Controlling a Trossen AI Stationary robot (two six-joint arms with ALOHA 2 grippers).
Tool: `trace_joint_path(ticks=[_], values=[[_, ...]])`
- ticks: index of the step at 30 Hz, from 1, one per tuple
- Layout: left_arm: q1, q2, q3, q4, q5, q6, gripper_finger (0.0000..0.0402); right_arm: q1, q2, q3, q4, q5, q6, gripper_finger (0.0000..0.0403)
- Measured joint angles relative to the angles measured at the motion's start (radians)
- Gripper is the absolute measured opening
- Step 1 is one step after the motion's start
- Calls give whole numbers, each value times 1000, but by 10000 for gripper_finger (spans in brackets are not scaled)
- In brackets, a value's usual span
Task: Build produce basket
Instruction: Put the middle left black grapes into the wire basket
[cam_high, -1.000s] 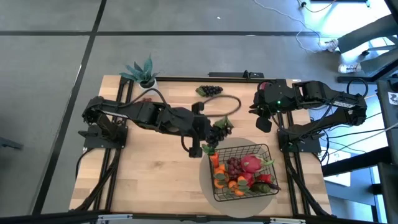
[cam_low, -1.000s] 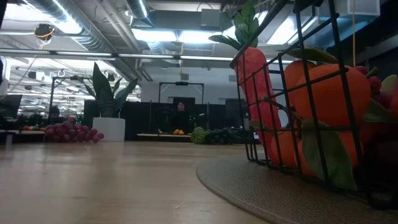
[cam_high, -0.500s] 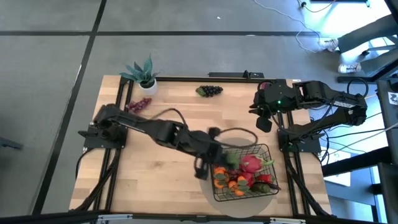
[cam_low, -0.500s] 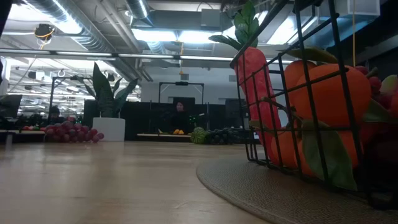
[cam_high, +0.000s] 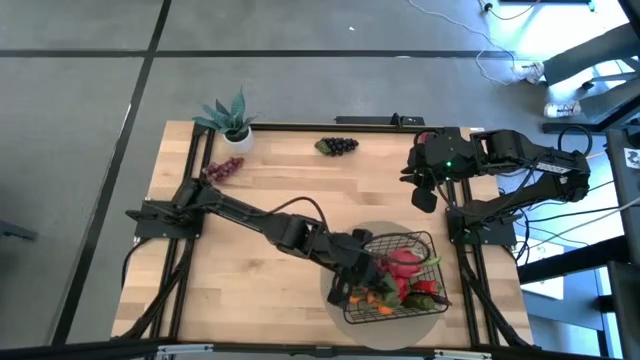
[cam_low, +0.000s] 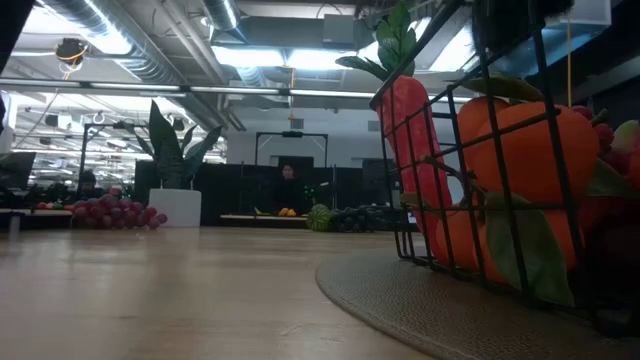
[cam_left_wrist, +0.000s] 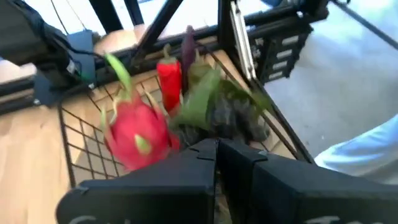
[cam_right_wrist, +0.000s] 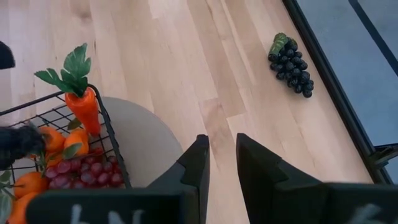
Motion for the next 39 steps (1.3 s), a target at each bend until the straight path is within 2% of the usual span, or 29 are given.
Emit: trace_joint_path(ticks=[15,29,39], values=[[99,78,1,35,-8,1,0,0,0,0,0,-1,-4,67],[125,109,1,27,-17,-12,2,0,0,0,0,-1,-4,67],[140,108,1,-16,-107,-38,24,0,0,0,0,-1,-5,67]])
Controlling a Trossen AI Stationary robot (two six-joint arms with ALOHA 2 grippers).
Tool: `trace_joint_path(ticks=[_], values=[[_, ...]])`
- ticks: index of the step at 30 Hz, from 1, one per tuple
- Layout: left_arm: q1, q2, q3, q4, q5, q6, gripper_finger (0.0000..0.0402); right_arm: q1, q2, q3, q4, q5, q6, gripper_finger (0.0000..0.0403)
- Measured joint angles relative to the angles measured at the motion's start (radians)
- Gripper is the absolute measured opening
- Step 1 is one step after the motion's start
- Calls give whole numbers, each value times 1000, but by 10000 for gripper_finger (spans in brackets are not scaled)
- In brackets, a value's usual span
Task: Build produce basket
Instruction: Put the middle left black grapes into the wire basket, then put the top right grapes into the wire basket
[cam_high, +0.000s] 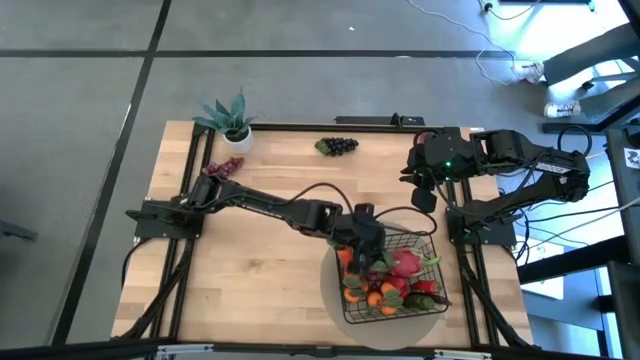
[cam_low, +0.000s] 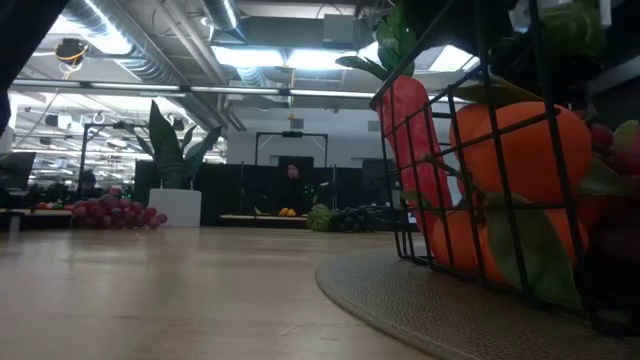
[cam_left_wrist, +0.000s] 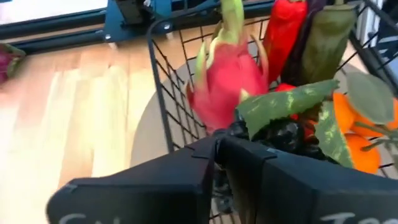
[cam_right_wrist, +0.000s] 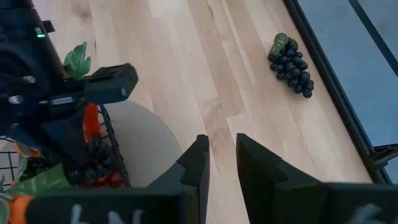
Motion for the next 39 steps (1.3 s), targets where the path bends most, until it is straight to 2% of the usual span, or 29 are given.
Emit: trace_joint_path(ticks=[9,15,21,28,34,39], values=[[18,0,0,-5,-6,9,67,0,0,0,0,0,0,67],[22,-23,0,-10,-9,-14,68,0,-1,0,2,0,1,67],[24,-91,2,-79,-76,-90,70,0,-6,0,3,0,1,67],[34,-184,1,-265,-253,-206,67,-1,-5,0,-5,1,-28,67],[67,-265,1,-414,-295,-330,70,-26,-5,0,-2,66,-54,67],[110,-309,1,-465,-354,-381,67,-80,0,0,5,77,-76,67]])
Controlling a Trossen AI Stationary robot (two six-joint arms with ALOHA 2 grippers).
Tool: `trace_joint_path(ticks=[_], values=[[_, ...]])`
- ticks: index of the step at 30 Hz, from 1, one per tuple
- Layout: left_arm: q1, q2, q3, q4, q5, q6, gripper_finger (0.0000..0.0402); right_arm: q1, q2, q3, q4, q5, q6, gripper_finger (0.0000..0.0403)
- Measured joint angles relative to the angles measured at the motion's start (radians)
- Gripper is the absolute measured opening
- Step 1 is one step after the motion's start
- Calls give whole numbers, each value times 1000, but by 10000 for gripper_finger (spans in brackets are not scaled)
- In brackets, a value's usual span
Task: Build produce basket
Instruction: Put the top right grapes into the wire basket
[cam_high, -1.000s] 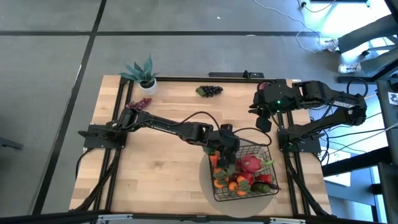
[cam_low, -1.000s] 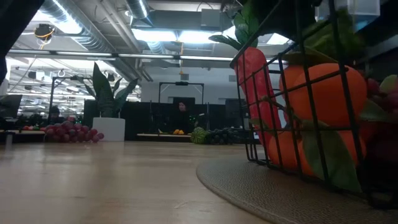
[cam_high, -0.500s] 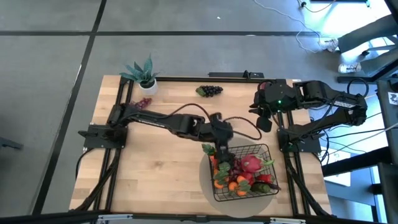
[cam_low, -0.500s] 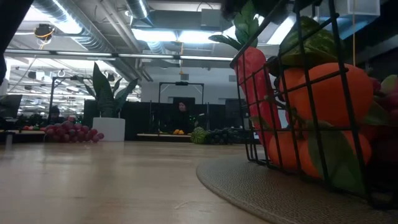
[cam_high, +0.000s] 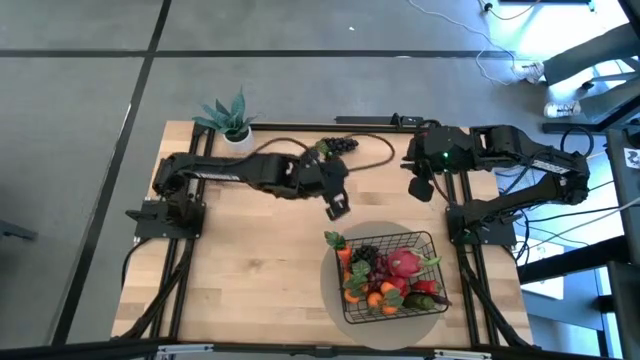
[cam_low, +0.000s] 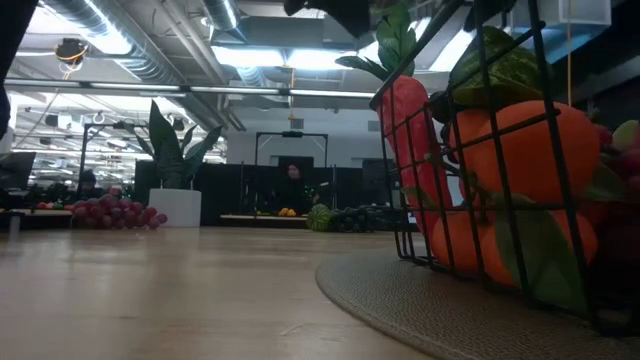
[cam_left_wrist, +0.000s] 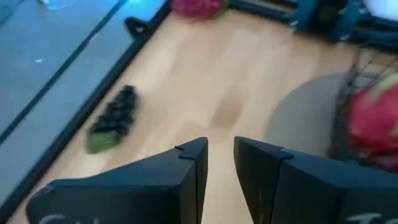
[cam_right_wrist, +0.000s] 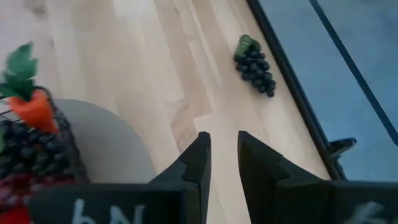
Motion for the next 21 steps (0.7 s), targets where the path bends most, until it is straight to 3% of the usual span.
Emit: trace_joint_path(ticks=[7,13,18,21], values=[[72,-56,-1,-102,-90,-63,69,-128,24,-14,-8,3,59,67],[151,-94,1,-207,-88,-106,69,-273,63,-106,10,7,102,67],[237,-98,0,-354,-56,-105,68,-361,110,-168,66,-75,63,67],[287,-98,-1,-426,-55,-86,66,-414,133,-185,118,-66,159,67]])
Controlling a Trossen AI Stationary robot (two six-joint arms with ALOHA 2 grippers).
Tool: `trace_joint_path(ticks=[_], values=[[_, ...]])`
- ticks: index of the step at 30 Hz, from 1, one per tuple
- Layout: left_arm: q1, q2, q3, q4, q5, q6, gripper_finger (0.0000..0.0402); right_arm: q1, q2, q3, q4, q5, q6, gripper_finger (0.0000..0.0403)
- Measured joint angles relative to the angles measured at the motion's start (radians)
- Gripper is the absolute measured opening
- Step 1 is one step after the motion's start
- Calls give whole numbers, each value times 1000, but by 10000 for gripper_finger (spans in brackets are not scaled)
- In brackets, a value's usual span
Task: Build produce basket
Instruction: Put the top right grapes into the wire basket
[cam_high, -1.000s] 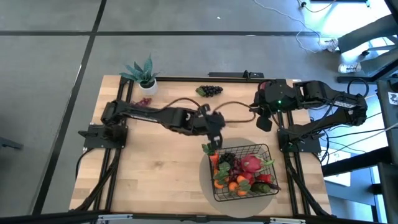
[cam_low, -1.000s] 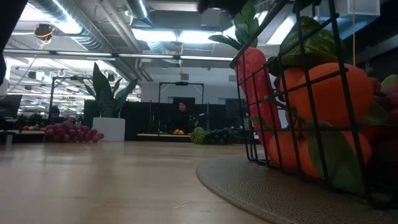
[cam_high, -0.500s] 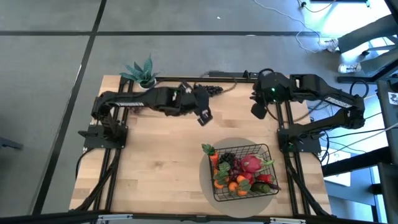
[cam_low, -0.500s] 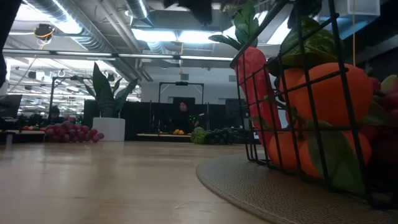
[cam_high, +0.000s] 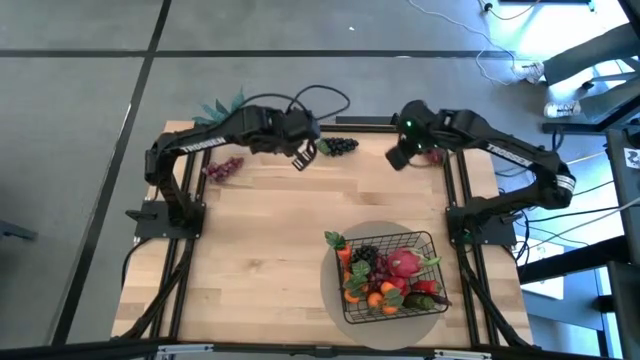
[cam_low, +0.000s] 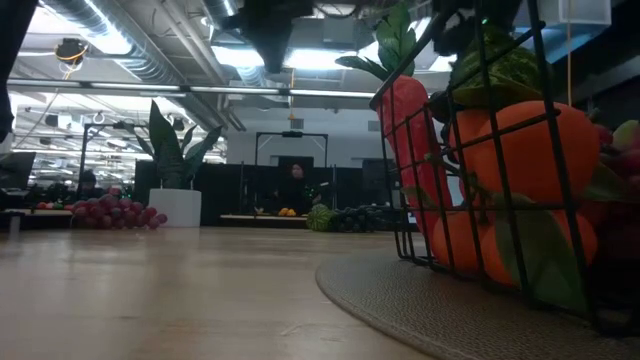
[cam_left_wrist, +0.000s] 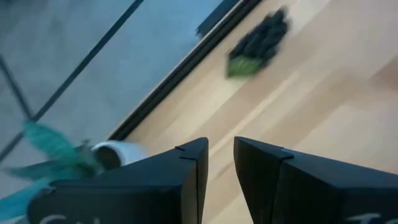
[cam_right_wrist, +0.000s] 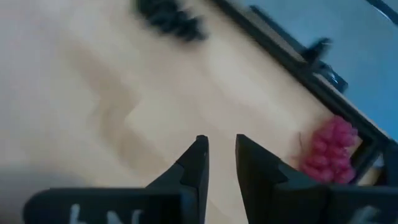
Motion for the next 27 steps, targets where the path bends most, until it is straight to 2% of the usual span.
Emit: trace_joint_path(ticks=[5,9,14,17,23,27], values=[[68,0,0,-25,0,113,69,-98,51,-4,-4,133,211,67],[115,0,0,-23,3,219,66,-169,101,-4,-38,164,315,67],[167,0,0,-22,60,303,67,-224,170,-4,-40,164,369,67],[196,0,0,-20,116,327,69,-249,206,-4,-40,164,358,67],[242,0,0,27,141,373,65,-302,251,-4,-40,164,341,67],[268,0,0,53,203,380,68,-353,282,-4,-40,166,344,67]])
